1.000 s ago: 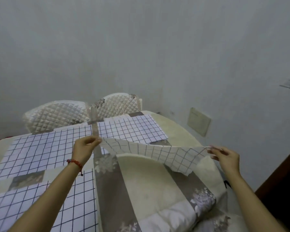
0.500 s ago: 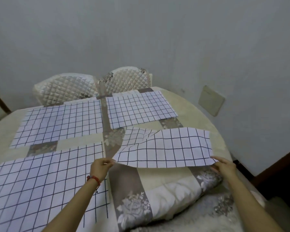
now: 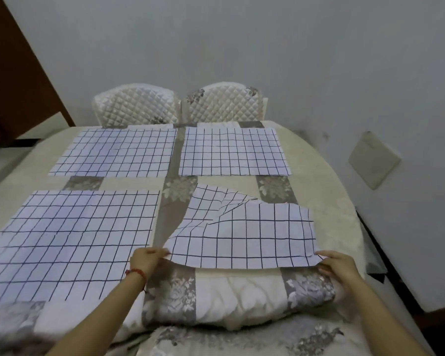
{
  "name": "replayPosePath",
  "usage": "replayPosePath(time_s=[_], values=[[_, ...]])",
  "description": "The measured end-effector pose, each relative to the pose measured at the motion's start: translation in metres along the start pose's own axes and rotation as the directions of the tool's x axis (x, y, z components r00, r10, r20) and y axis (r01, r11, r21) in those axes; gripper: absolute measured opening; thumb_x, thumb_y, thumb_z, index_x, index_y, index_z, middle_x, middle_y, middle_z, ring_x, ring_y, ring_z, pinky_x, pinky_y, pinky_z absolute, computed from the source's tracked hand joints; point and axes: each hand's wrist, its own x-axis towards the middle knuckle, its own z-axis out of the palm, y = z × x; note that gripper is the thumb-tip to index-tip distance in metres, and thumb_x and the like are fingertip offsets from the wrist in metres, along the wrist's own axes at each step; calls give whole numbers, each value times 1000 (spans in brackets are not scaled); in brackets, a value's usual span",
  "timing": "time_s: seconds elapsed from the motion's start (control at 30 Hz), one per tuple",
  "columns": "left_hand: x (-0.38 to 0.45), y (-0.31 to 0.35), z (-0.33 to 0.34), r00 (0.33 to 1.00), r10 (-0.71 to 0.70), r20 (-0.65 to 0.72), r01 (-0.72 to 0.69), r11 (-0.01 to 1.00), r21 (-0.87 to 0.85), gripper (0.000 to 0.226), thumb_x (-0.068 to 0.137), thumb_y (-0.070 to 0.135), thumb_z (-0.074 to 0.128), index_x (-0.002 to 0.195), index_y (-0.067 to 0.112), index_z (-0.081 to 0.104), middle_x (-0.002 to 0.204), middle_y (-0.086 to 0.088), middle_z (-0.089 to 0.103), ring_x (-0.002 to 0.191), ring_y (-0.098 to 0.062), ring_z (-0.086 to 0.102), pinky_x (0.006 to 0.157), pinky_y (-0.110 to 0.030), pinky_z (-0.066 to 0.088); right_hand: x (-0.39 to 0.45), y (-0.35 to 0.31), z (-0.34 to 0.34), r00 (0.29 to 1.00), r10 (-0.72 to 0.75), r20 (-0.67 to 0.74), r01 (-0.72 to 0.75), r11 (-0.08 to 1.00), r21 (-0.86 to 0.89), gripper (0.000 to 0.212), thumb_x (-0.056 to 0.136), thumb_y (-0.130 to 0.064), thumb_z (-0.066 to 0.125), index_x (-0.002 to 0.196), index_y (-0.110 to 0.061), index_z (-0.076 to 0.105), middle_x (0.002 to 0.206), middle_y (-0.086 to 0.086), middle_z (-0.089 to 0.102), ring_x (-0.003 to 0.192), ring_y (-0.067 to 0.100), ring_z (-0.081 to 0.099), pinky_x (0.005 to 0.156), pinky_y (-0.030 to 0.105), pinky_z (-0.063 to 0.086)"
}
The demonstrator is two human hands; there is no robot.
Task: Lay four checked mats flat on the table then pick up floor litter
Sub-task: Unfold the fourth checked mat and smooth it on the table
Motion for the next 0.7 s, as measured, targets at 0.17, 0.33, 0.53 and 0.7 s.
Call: replayPosePath(time_s=[0.17,0.33,0.53,0.7], values=[[-26,-21,14,993,-76,-86,82,995,64,16,73,13,75,87,5,74,91,-18,70,92,-34,63,89,-42,52,11,-2,-15,986,36,161,-43,998,40,34,83,17,37,104,5,61,72,16,56,69,29,54,55,26,56],[-46,-19,29,984,81,-160,-17,929,369,30,85,22,61,111,6,64,111,-21,66,97,-35,61,85,-42,53,24,-14,-23,951,89,296,-231,841,489,22,85,-6,32,97,-8,51,81,17,64,75,29,59,69,38,48],[-42,10,84,923,384,-1,-312,753,580,36,92,25,49,125,11,53,138,-11,49,127,-28,44,103,-40,39,46,-21,-10,884,268,382,-337,933,124,64,92,-59,31,114,-2,49,105,17,62,95,33,59,83,43,46],[-24,22,120,906,406,121,-385,668,637,45,93,37,30,130,16,44,140,-6,42,130,-22,37,102,-43,32,52,-38,6,789,343,510,-452,886,105,73,86,-66,32,90,0,63,81,22,68,79,34,64,69,40,49]])
